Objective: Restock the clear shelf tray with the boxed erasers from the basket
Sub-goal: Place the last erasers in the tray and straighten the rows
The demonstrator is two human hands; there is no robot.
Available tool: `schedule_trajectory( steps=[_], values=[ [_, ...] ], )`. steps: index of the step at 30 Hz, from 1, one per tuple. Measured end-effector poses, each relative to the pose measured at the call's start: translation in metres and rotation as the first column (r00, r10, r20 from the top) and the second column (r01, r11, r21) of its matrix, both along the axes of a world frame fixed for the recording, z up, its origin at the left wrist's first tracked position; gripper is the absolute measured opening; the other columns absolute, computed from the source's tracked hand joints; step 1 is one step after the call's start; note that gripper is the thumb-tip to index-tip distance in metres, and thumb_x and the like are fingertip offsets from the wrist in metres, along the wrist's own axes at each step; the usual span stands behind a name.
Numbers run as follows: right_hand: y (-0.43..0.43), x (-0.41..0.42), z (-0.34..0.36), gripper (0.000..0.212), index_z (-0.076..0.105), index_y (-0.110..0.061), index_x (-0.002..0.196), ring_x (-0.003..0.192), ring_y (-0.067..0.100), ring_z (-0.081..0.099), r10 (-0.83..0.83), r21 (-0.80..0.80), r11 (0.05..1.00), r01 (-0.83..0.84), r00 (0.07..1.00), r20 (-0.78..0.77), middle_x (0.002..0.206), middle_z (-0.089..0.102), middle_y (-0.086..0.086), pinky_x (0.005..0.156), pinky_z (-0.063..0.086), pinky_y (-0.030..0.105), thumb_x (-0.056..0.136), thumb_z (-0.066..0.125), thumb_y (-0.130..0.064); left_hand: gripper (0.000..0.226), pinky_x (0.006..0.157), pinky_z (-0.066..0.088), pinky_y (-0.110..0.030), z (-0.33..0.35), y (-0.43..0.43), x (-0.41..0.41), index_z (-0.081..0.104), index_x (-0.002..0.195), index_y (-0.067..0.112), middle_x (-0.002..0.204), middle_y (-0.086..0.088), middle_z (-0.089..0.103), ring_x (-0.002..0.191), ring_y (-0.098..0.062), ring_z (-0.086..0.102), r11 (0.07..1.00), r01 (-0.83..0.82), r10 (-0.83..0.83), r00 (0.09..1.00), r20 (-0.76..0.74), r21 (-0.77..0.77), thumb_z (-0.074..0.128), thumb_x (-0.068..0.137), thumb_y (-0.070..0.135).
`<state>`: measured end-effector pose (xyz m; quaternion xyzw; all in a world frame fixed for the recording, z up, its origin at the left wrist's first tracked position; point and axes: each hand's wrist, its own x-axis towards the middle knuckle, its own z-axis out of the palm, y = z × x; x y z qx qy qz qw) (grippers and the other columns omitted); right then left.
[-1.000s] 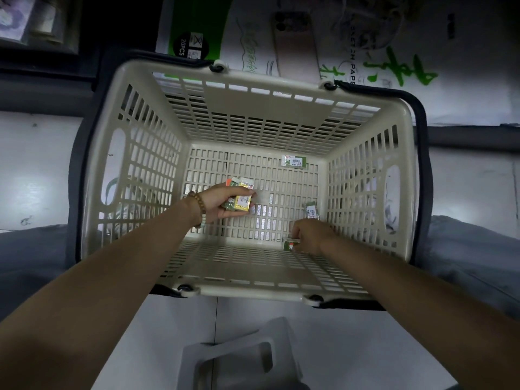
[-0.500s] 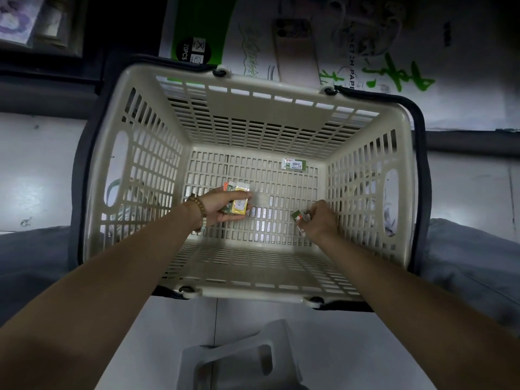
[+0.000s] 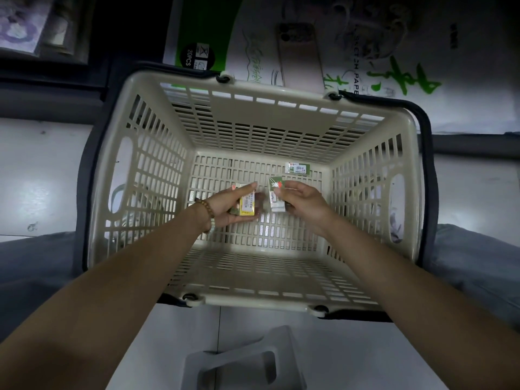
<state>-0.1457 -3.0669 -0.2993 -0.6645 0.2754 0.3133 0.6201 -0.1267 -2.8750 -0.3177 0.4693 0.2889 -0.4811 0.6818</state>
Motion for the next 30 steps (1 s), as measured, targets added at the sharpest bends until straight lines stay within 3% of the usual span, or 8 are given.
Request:
schedule_trajectory(
  steps=[4,7,11,13,16,21,26,30],
  values=[
    [0.011,0.012,0.011,0.031,0.060,-0.011,0.117,0.082,0.000,0.065,-0.009,0.054,0.999,0.002,0.993,0.115,0.096,0.065,-0.005,0.066,0.052,0.010,0.087,0.065,-0.018,0.077,0.069,0.057,-0.028,0.010,-0.013,0.016,0.054,0.121,0.007,0.117,-0.018,0.063,0.099,-0.025,0.068,0.992,-0.036,0.040,0.999,0.034,-0.124,0.077,0.060,0.049],
    [0.010,0.017,0.009,0.034,0.057,-0.010,0.126,0.084,-0.005,0.063,0.042,0.028,0.998,-0.048,0.983,0.177,0.097,0.065,-0.010,0.072,0.051,0.009,0.095,0.053,-0.022,0.098,0.075,0.057,-0.030,0.010,-0.017,0.025,0.041,0.136,0.005,0.137,-0.019,0.049,0.108,-0.024,0.064,0.998,-0.016,0.021,0.997,0.077,-0.054,0.086,0.057,0.039],
    [-0.007,0.031,-0.006,0.031,0.058,-0.013,0.125,0.099,0.008,0.056,0.174,-0.242,0.964,-0.110,0.949,0.263,0.116,0.061,0.002,0.083,0.044,0.012,0.099,0.044,-0.022,0.078,0.067,0.057,-0.027,0.003,-0.012,0.029,0.051,0.125,0.005,0.124,-0.015,0.061,0.095,-0.021,0.069,0.991,-0.132,0.131,0.989,0.073,0.001,0.084,0.058,0.029],
    [-0.022,0.039,-0.023,0.033,0.056,-0.012,0.128,0.116,0.016,0.050,0.299,-0.478,0.866,-0.146,0.918,0.261,0.130,0.051,0.008,0.097,0.037,0.018,0.096,0.051,-0.015,0.061,0.065,0.057,-0.026,0.000,-0.005,0.029,0.059,0.113,0.009,0.109,-0.011,0.070,0.090,-0.019,0.070,0.987,-0.163,0.162,0.985,0.063,0.013,0.082,0.060,0.029],
    [-0.033,0.044,-0.046,0.045,0.048,-0.011,0.135,0.129,0.023,0.040,0.441,-0.608,0.751,-0.258,0.881,0.170,0.139,0.043,0.009,0.109,0.032,0.030,0.091,0.059,-0.015,0.057,0.064,0.057,-0.025,-0.001,0.005,0.028,0.062,0.106,0.011,0.093,-0.005,0.074,0.087,-0.017,0.071,0.990,-0.135,0.132,0.989,0.061,0.049,0.082,0.057,0.032],
    [-0.018,0.038,-0.058,0.035,0.060,-0.013,0.114,0.109,0.024,0.049,0.559,-0.846,0.472,-0.247,0.826,0.071,0.117,0.057,0.006,0.087,0.041,0.032,0.081,0.069,-0.019,0.057,0.066,0.057,-0.025,0.003,0.011,0.027,0.061,0.106,0.011,0.095,-0.006,0.074,0.088,-0.017,0.071,0.989,-0.138,0.134,0.989,0.065,0.060,0.081,0.057,0.031],
    [0.000,0.021,-0.032,0.029,0.051,-0.010,0.105,0.097,0.025,0.061,0.175,-0.482,0.873,-0.071,0.969,0.174,0.102,0.062,0.009,0.077,0.049,0.029,0.083,0.069,-0.013,0.061,0.064,0.057,-0.026,0.025,0.011,0.025,0.059,0.110,0.005,0.098,-0.011,0.073,0.088,-0.020,0.071,0.969,-0.246,0.244,0.967,0.079,0.011,0.083,0.057,0.025],
    [0.018,0.008,0.032,0.051,0.044,-0.023,0.124,0.093,0.015,0.064,-0.100,-0.051,0.992,0.114,0.970,0.221,0.101,0.061,0.002,0.080,0.055,0.027,0.081,0.072,-0.020,0.050,0.064,0.057,-0.026,0.060,0.013,0.020,0.064,0.103,0.007,0.096,-0.008,0.073,0.087,-0.018,0.071,0.929,-0.364,0.369,0.917,0.153,-0.058,0.080,0.059,0.025]
  ],
)
